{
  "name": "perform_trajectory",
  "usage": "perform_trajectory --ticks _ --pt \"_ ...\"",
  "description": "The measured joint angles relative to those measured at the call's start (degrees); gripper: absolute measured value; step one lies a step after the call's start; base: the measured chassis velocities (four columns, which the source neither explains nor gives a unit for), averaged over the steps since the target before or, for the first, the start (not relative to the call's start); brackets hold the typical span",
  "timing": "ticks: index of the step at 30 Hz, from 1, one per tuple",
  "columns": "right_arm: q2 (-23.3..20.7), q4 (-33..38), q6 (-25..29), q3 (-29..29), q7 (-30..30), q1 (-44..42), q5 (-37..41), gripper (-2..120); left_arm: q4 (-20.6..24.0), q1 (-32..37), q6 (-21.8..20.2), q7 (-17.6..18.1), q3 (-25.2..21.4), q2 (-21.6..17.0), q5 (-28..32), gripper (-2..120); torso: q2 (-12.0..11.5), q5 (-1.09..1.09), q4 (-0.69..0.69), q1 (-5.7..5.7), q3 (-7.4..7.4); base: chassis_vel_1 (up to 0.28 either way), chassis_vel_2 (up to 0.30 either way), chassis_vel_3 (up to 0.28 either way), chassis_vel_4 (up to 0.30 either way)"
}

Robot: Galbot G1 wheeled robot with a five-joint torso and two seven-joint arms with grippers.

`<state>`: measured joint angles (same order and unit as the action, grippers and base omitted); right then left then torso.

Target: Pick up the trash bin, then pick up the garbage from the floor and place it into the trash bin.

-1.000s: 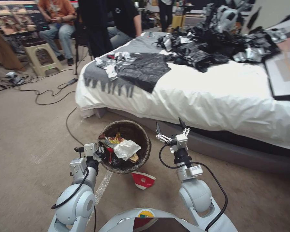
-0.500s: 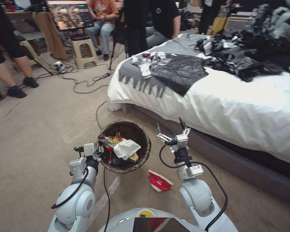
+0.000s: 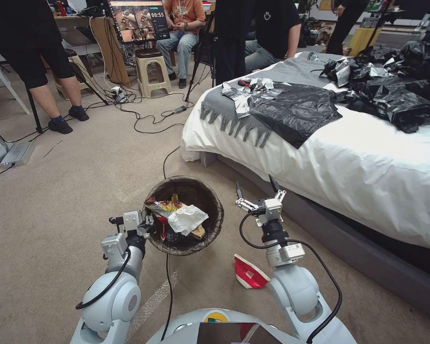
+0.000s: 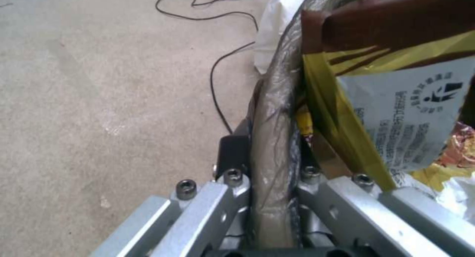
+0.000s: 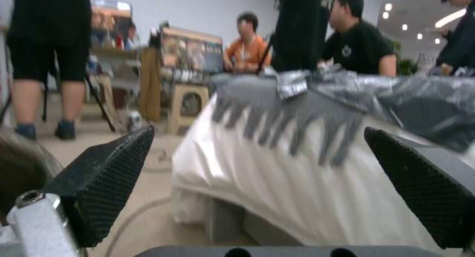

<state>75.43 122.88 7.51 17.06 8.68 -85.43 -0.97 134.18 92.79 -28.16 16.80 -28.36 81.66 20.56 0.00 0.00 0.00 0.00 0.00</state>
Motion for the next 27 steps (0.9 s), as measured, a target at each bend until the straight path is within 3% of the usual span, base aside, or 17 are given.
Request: perform_trajectory --ticks 4,6,7,12,19,27 --pt "-0.53 0.15 -4.40 0.61 0.58 -0.29 0.52 100 0.08 -0.02 0.00 0.02 -0.01 -0.02 0.10 4 0.00 0.00 0.00 0.00 0.00 0.000 0.000 0.000 0.000" --pt "-1.19 0.26 -10.84 1.34 1.35 -0.51 2.75 100 0.23 -0.03 0.00 0.05 -0.12 -0.12 0.26 4 0.00 0.00 0.00 0.00 0.00 0.000 0.000 0.000 0.000" --pt "-1.19 0.26 -10.84 1.34 1.35 -0.51 2.75 100 0.23 -0.03 0.00 0.05 -0.12 -0.12 0.26 4 0.00 0.00 0.00 0.00 0.00 0.000 0.000 0.000 0.000" --pt "-3.64 0.22 -22.32 1.30 2.51 -0.71 11.74 100 0.27 -0.09 -0.06 0.09 -0.38 -0.38 0.57 4 -0.01 0.00 0.00 0.00 0.00 0.000 0.000 0.000 0.000" --pt "-8.97 -1.10 -30.78 -0.64 2.63 -0.91 20.54 100 0.19 -0.17 -0.16 0.09 -0.17 -0.42 0.63 4 -0.01 0.01 0.00 0.00 0.00 0.000 0.000 0.000 0.000" --pt "-16.60 -3.17 -35.62 -1.13 2.10 -1.96 28.41 100 -0.19 -0.45 -0.20 0.10 -0.05 -0.52 0.69 4 -0.01 0.01 0.01 0.00 0.00 0.000 0.000 0.000 0.000"
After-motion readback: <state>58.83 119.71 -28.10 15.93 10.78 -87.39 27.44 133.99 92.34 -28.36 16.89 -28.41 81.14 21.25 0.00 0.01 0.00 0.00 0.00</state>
